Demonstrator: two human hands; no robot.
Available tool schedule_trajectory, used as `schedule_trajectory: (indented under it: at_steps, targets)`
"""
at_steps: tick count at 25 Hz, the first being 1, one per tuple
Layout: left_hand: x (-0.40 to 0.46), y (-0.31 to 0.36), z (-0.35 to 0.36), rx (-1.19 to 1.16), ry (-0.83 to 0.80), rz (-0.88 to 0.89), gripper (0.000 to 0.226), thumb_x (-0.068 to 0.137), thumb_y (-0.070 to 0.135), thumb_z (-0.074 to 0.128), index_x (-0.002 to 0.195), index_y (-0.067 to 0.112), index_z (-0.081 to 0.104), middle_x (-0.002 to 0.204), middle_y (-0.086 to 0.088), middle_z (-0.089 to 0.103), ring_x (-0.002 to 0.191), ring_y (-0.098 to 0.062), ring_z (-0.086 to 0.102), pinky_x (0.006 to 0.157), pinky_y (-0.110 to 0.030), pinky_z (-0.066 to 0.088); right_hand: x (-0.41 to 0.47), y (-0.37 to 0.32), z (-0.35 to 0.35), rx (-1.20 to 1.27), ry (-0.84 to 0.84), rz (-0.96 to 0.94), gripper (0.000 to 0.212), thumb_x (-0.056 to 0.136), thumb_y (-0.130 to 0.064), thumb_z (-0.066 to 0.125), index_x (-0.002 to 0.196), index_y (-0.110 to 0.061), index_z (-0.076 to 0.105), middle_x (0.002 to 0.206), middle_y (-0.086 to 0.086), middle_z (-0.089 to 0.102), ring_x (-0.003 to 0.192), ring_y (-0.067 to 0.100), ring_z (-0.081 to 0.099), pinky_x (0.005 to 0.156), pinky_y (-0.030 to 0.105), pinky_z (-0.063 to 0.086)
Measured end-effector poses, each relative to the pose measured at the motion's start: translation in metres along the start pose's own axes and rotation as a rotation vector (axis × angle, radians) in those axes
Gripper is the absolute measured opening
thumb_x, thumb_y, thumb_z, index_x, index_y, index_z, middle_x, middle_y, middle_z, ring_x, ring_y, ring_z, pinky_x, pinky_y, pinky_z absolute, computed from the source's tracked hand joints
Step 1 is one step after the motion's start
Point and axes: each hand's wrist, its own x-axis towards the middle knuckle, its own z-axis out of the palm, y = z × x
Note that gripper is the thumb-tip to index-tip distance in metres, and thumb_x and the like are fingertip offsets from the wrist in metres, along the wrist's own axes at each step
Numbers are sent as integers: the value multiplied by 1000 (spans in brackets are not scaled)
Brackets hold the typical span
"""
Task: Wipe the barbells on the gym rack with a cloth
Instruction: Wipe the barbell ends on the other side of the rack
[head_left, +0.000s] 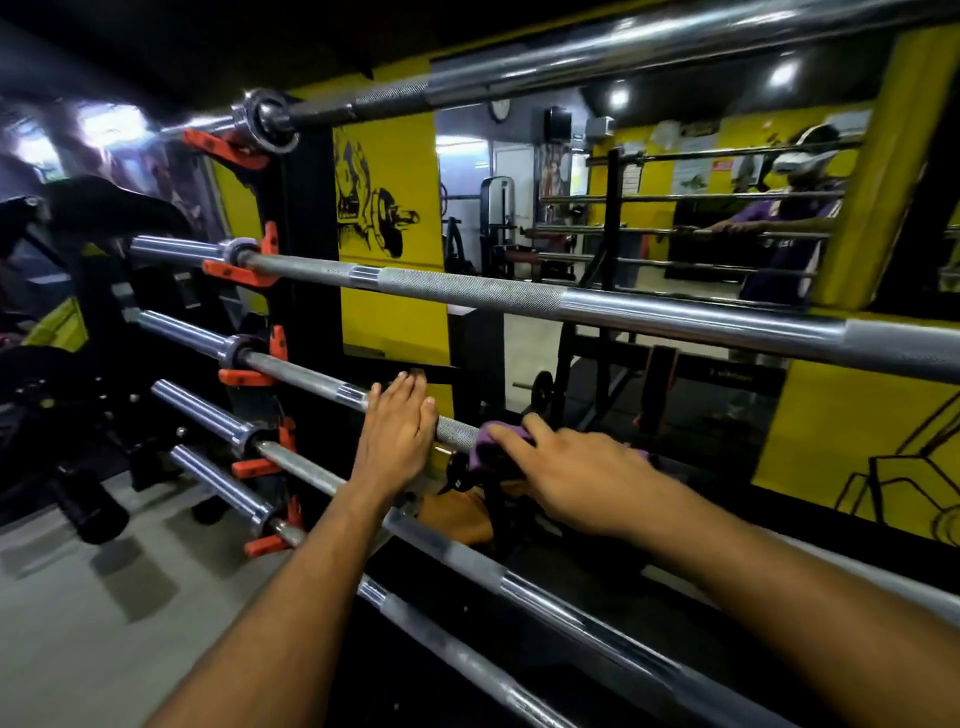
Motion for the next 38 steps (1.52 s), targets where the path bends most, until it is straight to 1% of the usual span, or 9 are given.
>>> schedule_trajectory:
  at_steps: [3, 7, 11, 16, 20, 24, 28, 33, 38]
  targets:
    - [-1, 2, -5, 24, -30, 0, 82, 92, 49, 3, 153, 4, 34, 159, -13, 36, 151, -24, 25, 123, -43, 7, 4, -4, 2, -15, 23, -4, 59, 103, -41, 36, 154, -32, 6, 142, 11, 37, 98, 31, 56, 66, 41, 45]
    - [0, 2, -6, 25, -28, 5, 72, 96, 40, 10, 152, 3, 37, 158, -14, 38, 150, -26, 27, 123, -43, 9, -66, 12, -9, 5, -48, 54, 61, 102, -43, 31, 155, -43, 1, 166, -2, 6, 124, 24, 45, 89, 37, 47]
    - [1, 2, -2, 28, -19, -1, 69, 97, 38, 13, 152, 3, 37, 157, -15, 39, 150, -26, 27, 123, -43, 8, -113, 19, -32, -37, -189, 130, 70, 87, -58, 14, 152, -50, -9, 166, -15, -4, 127, 10, 40, 85, 24, 40]
    - [2, 2, 0, 31, -10, -5, 68, 97, 38, 14, 151, 3, 38, 156, -16, 40, 149, -27, 28, 123, -44, 10, -51, 10, -8, -47, -35, 104, 65, 101, -44, 39, 152, -36, -1, 151, 3, 28, 111, 26, 54, 72, 40, 50]
    - [0, 2, -5, 51, -40, -5, 69, 97, 38, 13, 153, 3, 35, 158, -15, 37, 150, -25, 26, 123, -42, 10, 6, -8, 6, -58, 75, 33, 58, 102, -40, 37, 151, -30, 9, 135, 9, 42, 93, 31, 57, 59, 38, 38]
    - [2, 0, -4, 57, -53, 5, 70, 97, 39, 10, 154, 4, 33, 159, -14, 35, 151, -25, 24, 124, -42, 9, -15, -5, 8, -7, 95, 27, 58, 104, -40, 38, 153, -37, 7, 159, 8, 26, 109, 29, 55, 73, 41, 52]
    - [2, -6, 3, 49, -14, 3, 70, 98, 38, 12, 152, 1, 35, 158, -16, 37, 150, -28, 26, 124, -44, 11, -78, 9, 4, 48, 34, 142, 62, 102, -45, 37, 153, -47, 2, 167, -3, 8, 121, 25, 49, 88, 39, 53]
    - [4, -1, 4, 34, -22, -13, 71, 98, 39, 10, 153, 2, 34, 159, -16, 35, 151, -27, 24, 124, -43, 7, -69, 5, -1, 4, 58, 196, 67, 88, -55, 14, 153, -41, 4, 159, -5, 27, 116, 21, 55, 78, 36, 56]
    - [-2, -3, -11, -31, -155, -15, 67, 104, 47, 11, 159, 7, 19, 166, -9, 18, 155, -20, 9, 124, -38, -1, -30, -4, -1, 113, 111, 136, 59, 94, -50, 27, 149, -46, 5, 152, -13, 29, 121, 18, 54, 81, 44, 56]
